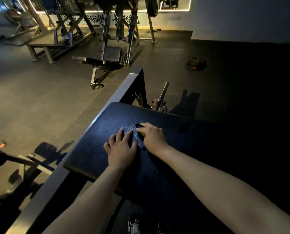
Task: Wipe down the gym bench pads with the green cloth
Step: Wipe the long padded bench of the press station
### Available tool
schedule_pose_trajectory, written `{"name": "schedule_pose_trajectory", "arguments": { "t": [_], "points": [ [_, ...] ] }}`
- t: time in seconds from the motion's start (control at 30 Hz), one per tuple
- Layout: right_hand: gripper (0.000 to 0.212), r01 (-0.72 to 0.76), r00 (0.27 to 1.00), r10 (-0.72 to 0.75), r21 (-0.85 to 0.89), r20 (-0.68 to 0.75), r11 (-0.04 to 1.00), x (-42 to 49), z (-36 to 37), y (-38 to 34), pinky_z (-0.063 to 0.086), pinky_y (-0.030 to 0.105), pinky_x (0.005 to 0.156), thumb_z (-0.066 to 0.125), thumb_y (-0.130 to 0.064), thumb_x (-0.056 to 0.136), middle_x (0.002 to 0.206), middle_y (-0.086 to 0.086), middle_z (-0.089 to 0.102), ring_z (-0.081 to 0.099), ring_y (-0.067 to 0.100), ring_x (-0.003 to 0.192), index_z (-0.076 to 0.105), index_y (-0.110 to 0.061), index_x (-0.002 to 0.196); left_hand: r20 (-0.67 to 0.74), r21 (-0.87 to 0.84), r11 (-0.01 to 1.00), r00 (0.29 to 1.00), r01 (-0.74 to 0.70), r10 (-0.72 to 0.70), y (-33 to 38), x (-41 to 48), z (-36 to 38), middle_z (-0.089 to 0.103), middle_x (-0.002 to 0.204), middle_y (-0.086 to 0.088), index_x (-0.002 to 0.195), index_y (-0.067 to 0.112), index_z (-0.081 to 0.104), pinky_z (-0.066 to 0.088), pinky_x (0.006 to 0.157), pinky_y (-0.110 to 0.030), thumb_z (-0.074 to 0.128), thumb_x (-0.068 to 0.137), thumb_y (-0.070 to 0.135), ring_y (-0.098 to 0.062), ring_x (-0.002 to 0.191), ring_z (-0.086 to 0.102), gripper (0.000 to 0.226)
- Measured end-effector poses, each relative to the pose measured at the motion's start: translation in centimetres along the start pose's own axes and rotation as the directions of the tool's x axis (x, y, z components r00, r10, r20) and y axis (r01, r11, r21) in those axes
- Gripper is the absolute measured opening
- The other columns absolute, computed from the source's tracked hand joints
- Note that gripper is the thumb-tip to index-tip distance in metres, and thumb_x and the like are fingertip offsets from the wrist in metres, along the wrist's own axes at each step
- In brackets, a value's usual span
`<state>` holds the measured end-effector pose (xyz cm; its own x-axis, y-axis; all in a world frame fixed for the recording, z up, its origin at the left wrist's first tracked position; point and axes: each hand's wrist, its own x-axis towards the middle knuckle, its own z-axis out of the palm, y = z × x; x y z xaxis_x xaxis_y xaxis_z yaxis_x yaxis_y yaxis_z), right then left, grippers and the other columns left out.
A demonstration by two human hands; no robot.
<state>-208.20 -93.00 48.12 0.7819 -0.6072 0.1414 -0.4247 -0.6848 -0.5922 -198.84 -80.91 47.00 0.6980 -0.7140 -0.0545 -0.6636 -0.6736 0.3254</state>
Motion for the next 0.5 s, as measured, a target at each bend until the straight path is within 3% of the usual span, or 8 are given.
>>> {"name": "schedule_pose_trajectory", "arguments": {
  "t": [0.07,0.13,0.23,0.33,0.4,0.5],
  "points": [
    [0.041,0.096,0.994,-0.098,0.044,0.04,0.994,-0.7,0.1,0.1,0.042,0.032,0.106,0.054,-0.006,0.092,0.142,-0.001,0.055,0.053,0.021,0.128,0.067,-0.021,0.127,0.004,0.0,1.0,1.0,0.006,-0.006,0.1,-0.2,0.1,0.015,0.166,0.004,0.153,0.045,0.027,0.006,0.114,-0.051,0.033,0.1,0.054,-0.02,0.148,0.007,0.054],
    [0.047,0.09,0.995,-0.092,0.036,0.037,0.995,0.0,-0.6,1.7,0.041,0.03,0.105,0.052,-0.001,0.089,0.142,0.0,0.056,0.053,0.023,0.128,0.067,-0.022,0.128,0.007,0.006,1.0,1.0,0.008,-0.008,0.1,-0.4,0.2,0.013,0.167,0.004,0.153,0.045,0.026,0.004,0.115,-0.051,0.03,0.1,0.055,-0.019,0.149,0.005,0.055],
    [0.064,-0.11,0.991,0.108,-0.025,-0.075,0.994,2.4,-2.3,5.0,0.034,0.032,0.109,0.044,0.012,0.082,0.149,0.006,0.048,0.046,0.031,0.132,0.061,-0.019,0.135,0.01,0.008,1.0,1.0,0.009,-0.009,0.1,-0.6,0.2,0.012,0.168,0.004,0.153,0.045,0.026,0.003,0.116,-0.051,0.029,0.1,0.057,-0.018,0.15,0.004,0.054],
    [0.063,-0.222,0.97,0.217,-0.036,-0.113,0.974,3.6,-3.2,6.1,0.04,0.037,0.104,0.044,0.012,0.08,0.142,0.011,0.052,0.05,0.037,0.125,0.061,-0.016,0.133,-0.005,0.001,1.0,1.0,0.005,-0.005,0.1,-0.6,0.3,0.015,0.167,0.004,0.151,0.046,0.029,0.004,0.115,-0.052,0.031,0.1,0.057,-0.018,0.148,0.005,0.052],
    [0.054,-0.187,0.978,0.182,-0.05,-0.098,0.981,3.1,-2.8,4.6,0.046,0.038,0.094,0.046,0.008,0.08,0.128,0.012,0.059,0.058,0.038,0.113,0.066,-0.016,0.125,-0.018,0.005,1.0,1.0,0.004,-0.004,0.0,-0.5,0.4,0.018,0.166,0.004,0.149,0.046,0.032,0.007,0.114,-0.053,0.033,0.1,0.057,-0.019,0.147,0.008,0.051],
    [0.046,-0.065,0.997,0.062,-0.083,-0.037,0.994,0.7,-1.4,2.0,0.048,0.039,0.087,0.048,-0.001,0.086,0.125,0.011,0.062,0.062,0.038,0.105,0.068,-0.021,0.123,-0.035,0.008,1.0,0.999,0.003,-0.003,-0.1,-0.4,0.5,0.021,0.166,0.004,0.149,0.046,0.033,0.01,0.112,-0.053,0.035,0.099,0.057,-0.02,0.146,0.011,0.052]
  ]
}}
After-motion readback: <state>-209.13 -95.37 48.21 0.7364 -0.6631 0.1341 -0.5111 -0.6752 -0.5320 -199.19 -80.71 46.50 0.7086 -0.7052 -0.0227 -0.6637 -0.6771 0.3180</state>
